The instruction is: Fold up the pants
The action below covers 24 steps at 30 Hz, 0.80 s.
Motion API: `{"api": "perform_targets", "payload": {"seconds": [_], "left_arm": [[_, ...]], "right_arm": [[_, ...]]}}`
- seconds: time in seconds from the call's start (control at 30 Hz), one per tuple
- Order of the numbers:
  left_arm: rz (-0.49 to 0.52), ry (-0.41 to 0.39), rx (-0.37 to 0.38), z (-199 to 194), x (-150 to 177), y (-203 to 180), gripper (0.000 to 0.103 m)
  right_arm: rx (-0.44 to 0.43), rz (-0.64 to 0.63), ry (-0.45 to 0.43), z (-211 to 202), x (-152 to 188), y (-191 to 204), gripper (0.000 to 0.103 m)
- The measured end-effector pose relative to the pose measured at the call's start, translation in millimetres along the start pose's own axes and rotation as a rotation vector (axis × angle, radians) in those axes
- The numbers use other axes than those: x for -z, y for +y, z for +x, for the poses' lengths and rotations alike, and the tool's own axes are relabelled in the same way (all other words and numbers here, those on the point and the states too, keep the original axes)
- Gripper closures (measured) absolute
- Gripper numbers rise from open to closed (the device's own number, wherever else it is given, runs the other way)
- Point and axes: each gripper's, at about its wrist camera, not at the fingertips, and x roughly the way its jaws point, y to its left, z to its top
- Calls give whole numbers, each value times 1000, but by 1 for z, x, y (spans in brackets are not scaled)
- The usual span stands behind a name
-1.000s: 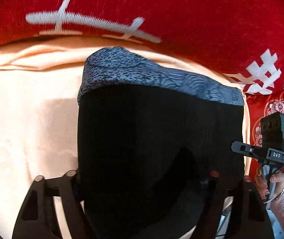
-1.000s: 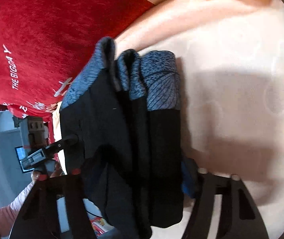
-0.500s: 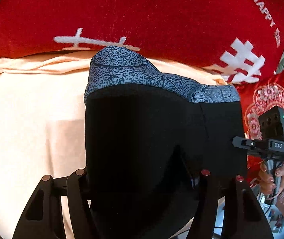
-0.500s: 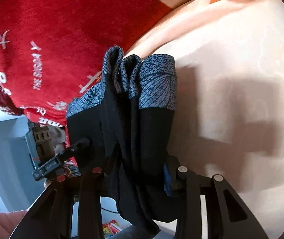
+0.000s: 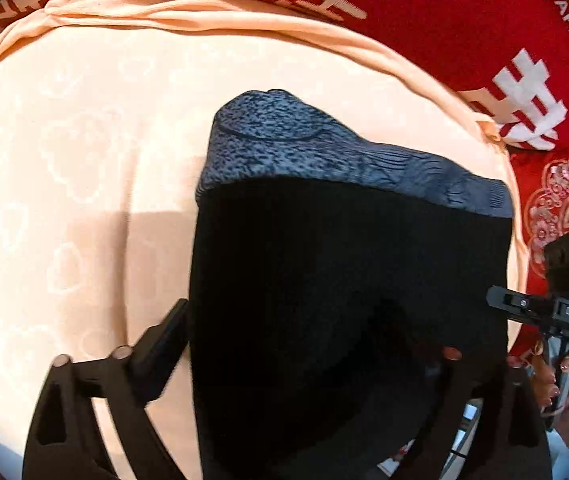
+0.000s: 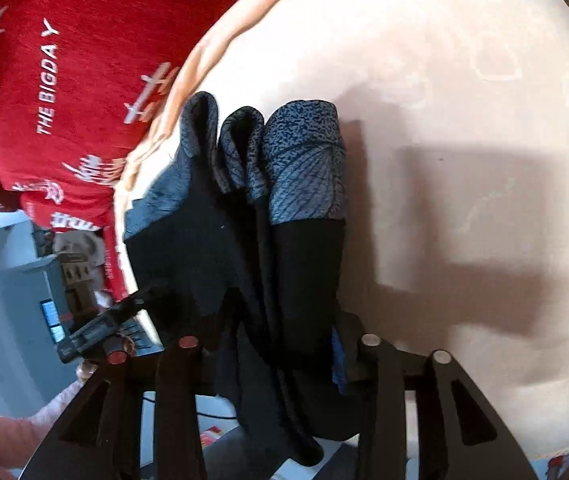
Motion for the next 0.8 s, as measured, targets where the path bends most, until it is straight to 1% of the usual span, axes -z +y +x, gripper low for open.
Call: {"api": "perform_targets", "payload": {"seconds": [0.03,0.1,0.17,0.2,0.3,0.33,0.43,0.53,0.57,0.6,0.67,0.7,0.73,0.8], "left_arm": [[14,-1,-27,0,0,-2,1],[31,3,-58,1,-1,-9,0],[36,8,-103,1,-2,-18,0],[41,2,-135,-2,-1,-20,0],[59,-23,-237,-11,3,-34,0],[60,-26,-254,-15,5,-39,0],[46,-52,-268,-27,8,-64,0],[20,-70,-274,-43,17,-83,0],[10,-73,-274,-46,20,-90,0],[0,-73,-276,-48,17,-98,0],[-12,-62,-279,-48,22,-112,0],[-14,-53,-287,-46,24,-121,0],[-11,-47,-293,-46,25,-128,0],[6,-38,-309,-61,37,-121,0]], "right_arm": [[18,-3,2,1,-1,0,51],[80,-25,10,3,-2,4,42],[116,-40,13,2,-3,13,41],[141,-49,14,1,-4,17,39],[213,-73,16,-3,-4,34,39],[232,-76,17,-5,-2,35,39],[272,-87,19,-13,3,50,38],[286,-106,24,-27,10,53,35],[294,-109,24,-30,12,55,30],[303,-114,23,-35,15,56,27],[319,-132,14,-45,20,59,26],[331,-142,11,-49,22,61,23],[344,-151,5,-52,24,64,22],[357,-160,-6,-58,29,70,22]]}}
